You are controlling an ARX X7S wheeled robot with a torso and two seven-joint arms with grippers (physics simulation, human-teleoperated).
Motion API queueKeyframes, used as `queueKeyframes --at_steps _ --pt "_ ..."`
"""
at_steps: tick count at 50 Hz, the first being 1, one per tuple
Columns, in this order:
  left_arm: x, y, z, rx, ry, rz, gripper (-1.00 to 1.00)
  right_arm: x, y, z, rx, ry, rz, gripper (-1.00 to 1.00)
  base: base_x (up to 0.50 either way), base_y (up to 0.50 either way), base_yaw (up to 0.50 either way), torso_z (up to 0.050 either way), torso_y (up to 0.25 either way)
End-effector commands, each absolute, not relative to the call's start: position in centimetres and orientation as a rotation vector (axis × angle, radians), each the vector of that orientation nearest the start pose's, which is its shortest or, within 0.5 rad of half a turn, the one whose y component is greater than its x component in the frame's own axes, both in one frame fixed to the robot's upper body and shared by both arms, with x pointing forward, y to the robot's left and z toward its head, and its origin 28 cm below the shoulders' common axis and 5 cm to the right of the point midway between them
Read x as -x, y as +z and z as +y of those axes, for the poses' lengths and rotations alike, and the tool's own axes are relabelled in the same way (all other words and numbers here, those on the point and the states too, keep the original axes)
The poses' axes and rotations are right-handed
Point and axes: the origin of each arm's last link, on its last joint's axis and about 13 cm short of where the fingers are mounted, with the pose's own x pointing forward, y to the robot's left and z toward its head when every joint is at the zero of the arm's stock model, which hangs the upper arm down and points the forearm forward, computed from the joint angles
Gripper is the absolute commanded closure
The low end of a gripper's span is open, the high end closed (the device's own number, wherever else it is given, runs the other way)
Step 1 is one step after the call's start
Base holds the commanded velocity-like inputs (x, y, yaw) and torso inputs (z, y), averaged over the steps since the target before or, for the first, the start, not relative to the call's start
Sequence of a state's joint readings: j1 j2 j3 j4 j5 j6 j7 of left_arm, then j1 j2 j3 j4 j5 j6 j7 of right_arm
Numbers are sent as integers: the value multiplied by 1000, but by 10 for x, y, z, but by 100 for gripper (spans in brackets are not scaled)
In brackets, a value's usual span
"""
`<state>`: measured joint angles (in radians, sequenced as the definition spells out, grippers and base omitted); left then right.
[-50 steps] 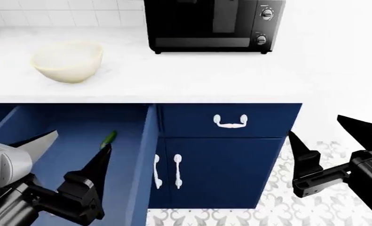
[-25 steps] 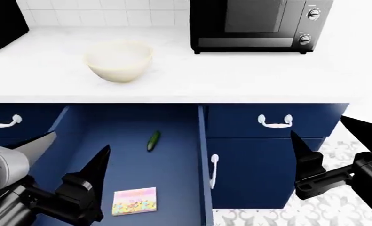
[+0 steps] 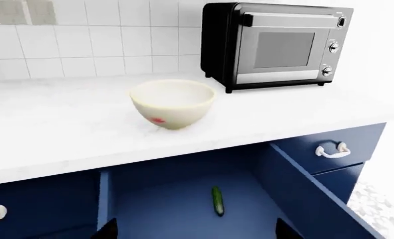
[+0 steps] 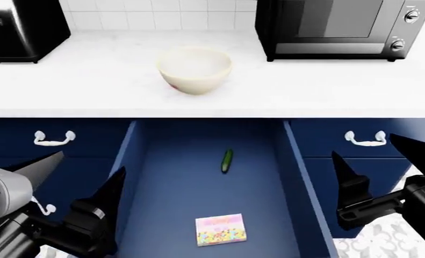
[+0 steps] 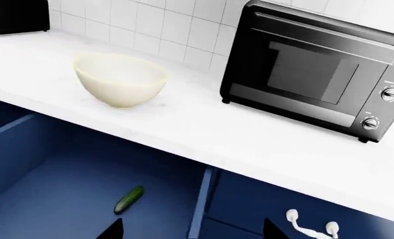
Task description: Place the bar in the bowl and close the drawer.
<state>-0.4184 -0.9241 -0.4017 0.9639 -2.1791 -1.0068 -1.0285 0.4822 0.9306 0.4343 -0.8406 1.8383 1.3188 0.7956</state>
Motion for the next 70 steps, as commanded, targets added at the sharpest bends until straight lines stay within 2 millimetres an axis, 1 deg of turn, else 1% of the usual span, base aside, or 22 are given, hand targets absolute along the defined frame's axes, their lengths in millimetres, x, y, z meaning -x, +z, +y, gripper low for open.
queueKeyframes --at_steps 1,7,22,31,43,53,58,62,65,70 --pt "-108 254 258 16 -327 109 -100 -140 250 -182 236 178 118 -100 -1 500 0 0 0" --pt "-108 253 258 17 -327 111 -100 -139 249 -183 223 199 129 -100 -1 423 0 0 0" --pt "-108 253 259 18 -326 111 -100 -141 251 -184 215 177 143 -100 1 0 0 0 0" --pt "-108 253 259 18 -324 109 -100 -140 251 -184 211 188 140 -100 467 1 0 0 0" --pt "-107 254 259 18 -324 106 -100 -138 251 -183 211 197 134 -100 11 0 0 0 0" --pt "-105 254 259 20 -323 104 -100 -137 252 -183 216 207 142 -100 170 0 0 0 0" --pt "-105 254 259 19 -322 105 -100 -137 259 -184 229 227 157 -100 0 0 0 0 0" --pt "-105 254 260 20 -320 103 -100 -140 271 -184 265 269 186 -100 0 0 0 0 0" --pt "-106 254 261 20 -320 103 -100 -143 282 -184 322 324 209 -100 0 0 0 0 0" --pt "-106 255 262 24 -321 107 -100 -149 298 -182 408 368 255 -100 0 0 0 0 0"
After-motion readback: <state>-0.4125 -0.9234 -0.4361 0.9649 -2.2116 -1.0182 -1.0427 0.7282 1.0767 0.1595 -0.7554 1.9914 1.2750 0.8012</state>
